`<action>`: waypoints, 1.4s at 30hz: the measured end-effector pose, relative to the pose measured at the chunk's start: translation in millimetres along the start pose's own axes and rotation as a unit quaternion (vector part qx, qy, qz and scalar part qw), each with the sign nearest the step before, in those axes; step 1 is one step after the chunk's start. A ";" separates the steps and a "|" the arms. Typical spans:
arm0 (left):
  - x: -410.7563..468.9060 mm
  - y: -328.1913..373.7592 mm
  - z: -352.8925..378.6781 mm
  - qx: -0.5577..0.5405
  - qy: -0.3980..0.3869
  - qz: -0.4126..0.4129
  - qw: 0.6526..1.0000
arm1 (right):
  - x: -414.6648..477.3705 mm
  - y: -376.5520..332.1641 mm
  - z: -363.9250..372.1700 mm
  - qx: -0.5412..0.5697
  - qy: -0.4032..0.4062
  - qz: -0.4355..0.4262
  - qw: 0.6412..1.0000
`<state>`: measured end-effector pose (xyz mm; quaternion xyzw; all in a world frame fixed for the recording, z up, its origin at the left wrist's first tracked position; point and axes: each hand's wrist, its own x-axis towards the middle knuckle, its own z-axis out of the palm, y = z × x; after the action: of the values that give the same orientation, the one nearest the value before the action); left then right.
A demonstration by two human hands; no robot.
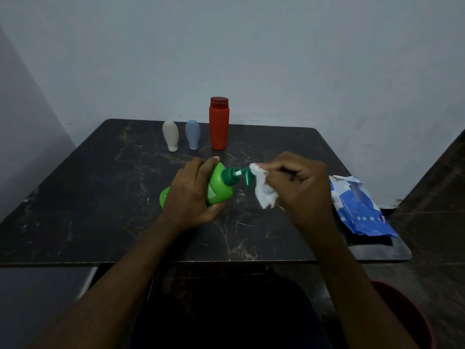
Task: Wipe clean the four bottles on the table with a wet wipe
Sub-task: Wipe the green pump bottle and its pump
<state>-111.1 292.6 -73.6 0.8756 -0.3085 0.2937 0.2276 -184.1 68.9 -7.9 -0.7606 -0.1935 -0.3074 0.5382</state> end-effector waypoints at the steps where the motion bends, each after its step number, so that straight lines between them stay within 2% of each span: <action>1: 0.8 0.1 0.4 -0.003 0.001 -0.001 1.000 | 4.1 0.7 -1.8 0.006 0.031 0.010 0.999; 3: 1.9 -0.4 0.9 -0.006 0.002 -0.003 1.000 | 7.8 1.6 0.3 0.005 0.098 0.016 0.995; 5: 2.2 -1.6 0.8 -0.008 0.005 -0.005 1.000 | 4.3 2.8 7.4 0.005 0.129 0.016 0.992; 10: 3.7 -2.7 1.0 -0.016 0.013 -0.005 1.000 | -13.1 6.7 20.6 -0.064 0.044 -0.036 0.996; 13: 5.3 -5.0 -0.4 -0.024 0.020 -0.013 0.999 | -19.0 4.2 20.4 -0.052 0.022 -0.072 0.996; 18: 3.4 -3.4 0.2 -0.017 0.011 -0.003 1.000 | -9.8 4.1 14.3 -0.052 0.080 -0.038 0.995; 22: 4.7 -4.7 1.1 -0.029 0.019 -0.014 0.999 | -11.4 8.4 25.3 -0.110 0.051 -0.066 0.990; 25: 4.9 -6.1 1.0 -0.029 0.024 -0.019 0.999 | -21.5 6.2 21.9 -0.100 0.033 -0.096 0.990; 29: 6.1 -3.1 1.9 -0.025 0.017 -0.005 1.000 | -10.1 2.2 15.7 -0.039 0.084 -0.046 0.995; 35: 6.0 -5.4 2.7 -0.031 0.018 -0.013 0.999 | -16.1 4.7 24.4 -0.095 0.035 -0.067 0.993; 39: 5.9 -4.6 2.6 -0.022 0.013 -0.007 1.000 | -6.7 5.8 15.0 -0.026 0.083 -0.031 0.996; 42: 7.0 -4.6 3.1 -0.024 0.014 -0.011 1.000 | -1.1 7.0 21.7 -0.079 0.061 -0.034 0.994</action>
<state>-102.3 291.2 -72.2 0.8690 -0.3029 0.2960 0.2560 -174.9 86.9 -18.5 -0.7735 -0.1611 -0.3859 0.4763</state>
